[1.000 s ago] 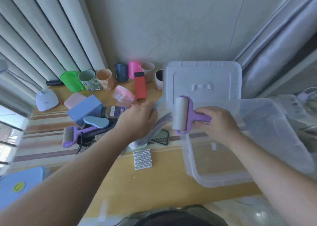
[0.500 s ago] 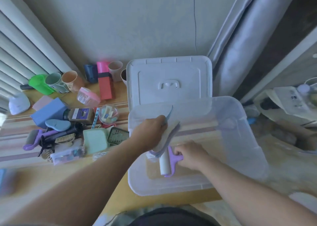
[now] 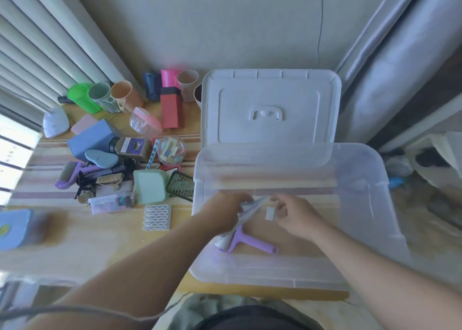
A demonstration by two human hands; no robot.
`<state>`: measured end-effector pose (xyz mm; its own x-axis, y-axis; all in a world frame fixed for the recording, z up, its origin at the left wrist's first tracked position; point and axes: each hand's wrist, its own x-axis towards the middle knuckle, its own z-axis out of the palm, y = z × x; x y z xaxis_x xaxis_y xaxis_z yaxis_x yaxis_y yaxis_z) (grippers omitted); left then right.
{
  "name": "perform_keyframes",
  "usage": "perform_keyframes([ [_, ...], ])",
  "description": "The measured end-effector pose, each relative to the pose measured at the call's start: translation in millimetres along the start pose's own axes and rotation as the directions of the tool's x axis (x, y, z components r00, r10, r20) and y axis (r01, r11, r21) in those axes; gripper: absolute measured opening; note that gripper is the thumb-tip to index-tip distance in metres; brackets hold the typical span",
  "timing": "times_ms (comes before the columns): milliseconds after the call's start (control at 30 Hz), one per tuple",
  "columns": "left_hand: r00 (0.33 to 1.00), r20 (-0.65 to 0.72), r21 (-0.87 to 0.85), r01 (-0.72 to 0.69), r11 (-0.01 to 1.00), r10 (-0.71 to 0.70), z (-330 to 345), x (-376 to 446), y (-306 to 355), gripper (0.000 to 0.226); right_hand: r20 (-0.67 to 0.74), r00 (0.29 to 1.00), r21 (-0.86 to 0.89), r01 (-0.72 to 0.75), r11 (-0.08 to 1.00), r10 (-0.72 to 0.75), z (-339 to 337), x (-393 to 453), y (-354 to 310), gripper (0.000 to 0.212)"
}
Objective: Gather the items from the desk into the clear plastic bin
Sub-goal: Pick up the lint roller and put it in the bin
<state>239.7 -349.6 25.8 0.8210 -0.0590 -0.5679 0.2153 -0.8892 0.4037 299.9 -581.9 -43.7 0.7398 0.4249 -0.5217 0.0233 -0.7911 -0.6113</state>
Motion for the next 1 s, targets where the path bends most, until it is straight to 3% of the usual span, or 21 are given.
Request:
perform_keyframes([
  [67,0.998,0.033,0.063,-0.061,0.996,0.059,0,5,7,0.056,-0.058,0.988,-0.046,0.144,0.989,-0.147,-18,-5,-5,0.066],
  [133,0.994,0.03,0.118,-0.108,0.987,0.105,2,11,13,0.046,0.038,0.958,-0.139,0.285,0.948,-0.283,-28,-11,-16,0.08],
  [200,0.99,0.008,0.12,-0.14,0.983,0.14,3,16,18,0.033,0.164,0.95,-0.271,0.303,0.914,-0.266,-31,-14,-25,0.064],
  [267,0.987,-0.019,0.073,-0.16,0.984,0.162,1,19,22,0.021,0.28,0.957,-0.284,0.159,0.946,-0.077,-28,-12,-33,0.036],
  [333,0.982,-0.032,0.035,-0.187,0.982,0.189,-1,21,24,0.015,0.399,0.913,-0.066,-0.061,0.996,0.082,-22,-6,-32,0.037],
  [400,0.976,-0.037,0.012,-0.214,0.977,0.214,-2,20,25,0.013,0.504,0.846,0.208,-0.314,0.926,0.174,-17,-2,-27,0.041],
  [467,0.972,-0.062,-0.032,-0.23,0.973,0.227,-2,18,22,0.011,0.6,0.775,0.345,-0.473,0.811,0.197,-13,-2,-18,0.042],
  [533,0.971,-0.077,-0.044,-0.231,0.972,0.227,-3,16,17,0.009,0.626,0.766,0.399,-0.479,0.782,0.15,-9,-1,-11,0.045],
  [600,0.975,-0.052,-0.01,-0.218,0.976,0.218,-3,13,12,0.01,0.552,0.823,0.379,-0.391,0.838,0.134,-6,-1,-9,0.044],
  [667,0.98,0.013,0.043,-0.197,0.979,0.197,-2,11,7,0.011,0.391,0.913,0.241,-0.22,0.945,0.113,-3,3,-8,0.035],
  [733,0.985,0.084,0.075,-0.16,0.984,0.153,0,10,3,0.013,0.243,0.966,0.141,-0.124,0.982,0.087,-2,8,-9,0.029],
  [867,0.998,0.043,0.094,-0.044,0.995,0.04,3,11,-2,0.027,0.012,1.0,0.015,0.008,1.0,-0.008,-4,20,-9,0.028],
  [1000,1.0,0.029,0.24,-0.016,0.971,0.009,7,14,-6,0.031,-0.172,0.967,-0.142,0.167,0.976,-0.191,9,48,-7,0.026],
])
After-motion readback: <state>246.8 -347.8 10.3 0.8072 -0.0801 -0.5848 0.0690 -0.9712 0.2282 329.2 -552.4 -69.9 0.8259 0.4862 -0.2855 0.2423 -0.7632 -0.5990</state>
